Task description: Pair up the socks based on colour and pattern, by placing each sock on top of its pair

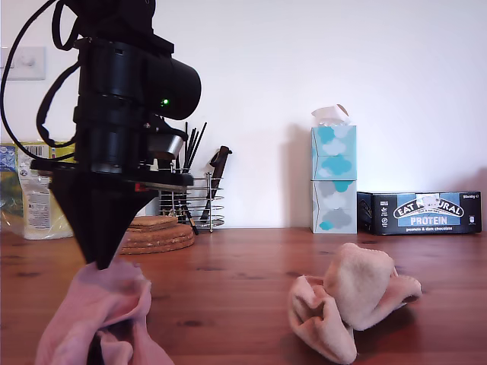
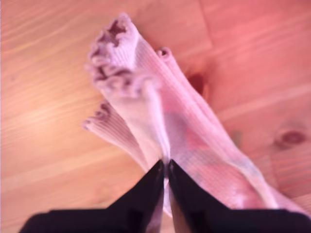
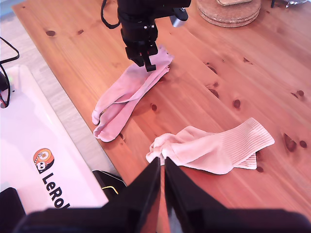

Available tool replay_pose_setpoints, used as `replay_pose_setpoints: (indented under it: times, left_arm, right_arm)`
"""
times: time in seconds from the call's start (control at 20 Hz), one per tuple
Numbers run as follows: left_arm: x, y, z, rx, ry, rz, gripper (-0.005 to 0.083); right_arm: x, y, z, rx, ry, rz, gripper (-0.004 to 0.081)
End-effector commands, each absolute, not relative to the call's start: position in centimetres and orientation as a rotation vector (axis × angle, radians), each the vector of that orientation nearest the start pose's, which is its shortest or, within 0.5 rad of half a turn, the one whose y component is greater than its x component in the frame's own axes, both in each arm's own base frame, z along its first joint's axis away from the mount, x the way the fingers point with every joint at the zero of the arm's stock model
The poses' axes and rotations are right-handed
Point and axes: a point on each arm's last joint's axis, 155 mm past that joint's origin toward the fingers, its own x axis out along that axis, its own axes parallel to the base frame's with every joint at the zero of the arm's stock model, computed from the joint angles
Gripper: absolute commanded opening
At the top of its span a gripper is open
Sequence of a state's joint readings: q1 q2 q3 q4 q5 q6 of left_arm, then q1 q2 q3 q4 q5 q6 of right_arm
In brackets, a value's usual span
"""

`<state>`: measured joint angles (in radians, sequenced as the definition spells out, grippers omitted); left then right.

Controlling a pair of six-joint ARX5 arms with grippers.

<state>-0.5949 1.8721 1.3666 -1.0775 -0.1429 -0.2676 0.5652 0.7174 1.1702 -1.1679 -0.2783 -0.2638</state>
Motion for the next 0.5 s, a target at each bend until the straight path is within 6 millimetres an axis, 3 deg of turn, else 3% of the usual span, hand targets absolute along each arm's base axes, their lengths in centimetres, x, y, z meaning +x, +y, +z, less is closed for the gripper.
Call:
replay_pose_setpoints:
  times: [0.0, 0.2, 0.25, 0.4, 0.45]
  left_arm:
    - [29.2, -15.9, 3.8, 0.366, 1.529, -0.105, 0.0493]
    - [29.6, -16.9, 6.0, 0.341, 1.449, -0.134, 0.0414]
    - [29.8, -17.4, 7.0, 0.331, 1.411, -0.153, 0.0349]
    - [30.2, -18.6, 9.3, 0.312, 1.315, -0.211, -0.0030]
    - [30.4, -18.9, 9.8, 0.322, 1.283, -0.243, -0.0015]
  right_arm:
    - [14.1, 15.1, 27.5, -0.348, 0.621, 0.908, -0.0013]
    - [14.1, 15.1, 27.5, -0.348, 0.621, 0.908, -0.0013]
    - [14.1, 15.1, 27.5, -0.348, 0.621, 0.908, -0.0013]
    - [14.1, 15.1, 27.5, -0.348, 0.620, 0.907, -0.0013]
    - [14.1, 15.1, 27.5, -0.349, 0.618, 0.907, -0.0013]
